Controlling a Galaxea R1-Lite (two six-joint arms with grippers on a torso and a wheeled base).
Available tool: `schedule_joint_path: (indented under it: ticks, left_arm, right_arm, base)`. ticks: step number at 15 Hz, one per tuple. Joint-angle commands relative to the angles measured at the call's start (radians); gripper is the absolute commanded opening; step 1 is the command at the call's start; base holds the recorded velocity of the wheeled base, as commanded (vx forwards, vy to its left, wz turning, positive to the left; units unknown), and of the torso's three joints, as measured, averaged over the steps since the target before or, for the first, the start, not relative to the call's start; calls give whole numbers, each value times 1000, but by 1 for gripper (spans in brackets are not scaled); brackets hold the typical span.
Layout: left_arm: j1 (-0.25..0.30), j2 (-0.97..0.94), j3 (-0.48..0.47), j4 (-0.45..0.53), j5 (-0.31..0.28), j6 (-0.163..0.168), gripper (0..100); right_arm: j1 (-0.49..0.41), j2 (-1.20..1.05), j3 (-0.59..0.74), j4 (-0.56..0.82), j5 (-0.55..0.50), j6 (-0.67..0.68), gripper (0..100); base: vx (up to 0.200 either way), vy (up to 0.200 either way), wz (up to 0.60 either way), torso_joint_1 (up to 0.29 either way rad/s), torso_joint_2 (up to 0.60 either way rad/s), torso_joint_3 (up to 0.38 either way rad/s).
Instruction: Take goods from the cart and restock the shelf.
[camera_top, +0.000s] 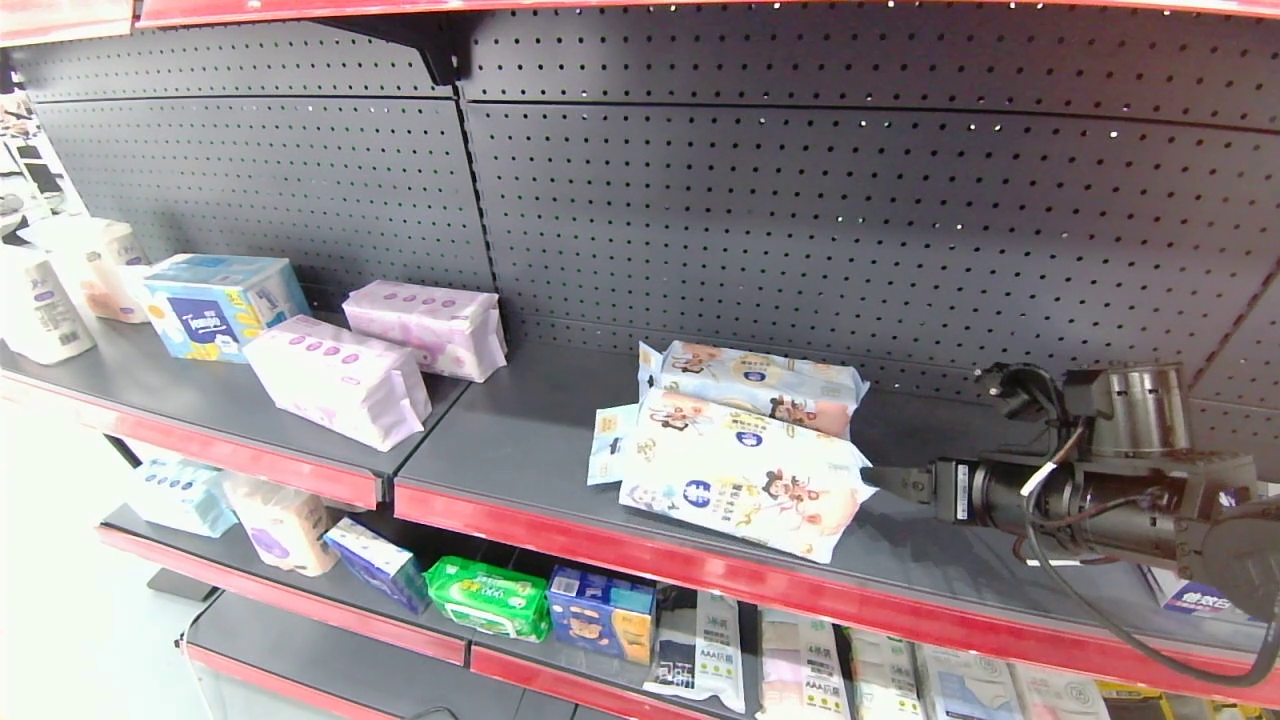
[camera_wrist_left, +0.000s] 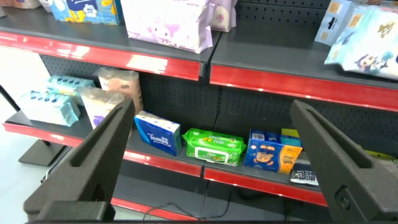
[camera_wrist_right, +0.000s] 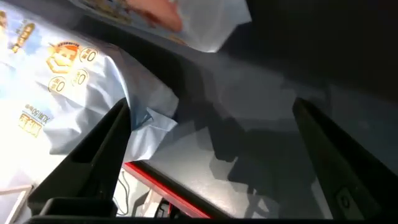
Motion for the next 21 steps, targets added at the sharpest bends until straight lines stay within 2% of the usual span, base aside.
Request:
schedule_joint_path:
  ticks: [1, 5, 9, 13, 16, 18, 19, 21]
  left_arm:
    - [0, 0, 0, 0, 0, -1, 100]
    - [0, 0, 0, 0, 0, -1, 100]
    - [0, 0, 0, 0, 0, -1, 100]
    - [0, 0, 0, 0, 0, -1, 100]
    - [0, 0, 0, 0, 0, -1, 100]
    - [0, 0, 0, 0, 0, -1, 100]
    - [0, 0, 0, 0, 0, -1, 100]
    - [0, 0, 0, 0, 0, -1, 100]
  right_arm:
    - [-1, 3, -6, 1, 2, -6, 100]
    - [26, 3, -19, -13, 8, -1, 100]
    - [45, -17, -31, -84, 8, 19, 100]
    - [8, -77, -25, -82, 11, 76, 100]
    - [-81, -72, -11, -33, -12, 11, 100]
    - [-97, -63, -8, 11, -43, -70, 100]
    - [-97, -61, -8, 13, -44, -73, 100]
    - [-37, -61, -2, 68, -60, -79, 100]
  base:
    - [0, 0, 0, 0, 0, 0]
    - [0, 0, 0, 0, 0, 0]
    - [0, 0, 0, 0, 0, 0]
    - [0, 0, 0, 0, 0, 0]
    - [0, 0, 0, 0, 0, 0]
    - [0, 0, 0, 0, 0, 0]
    - [0, 0, 0, 0, 0, 0]
    - [0, 0, 0, 0, 0, 0]
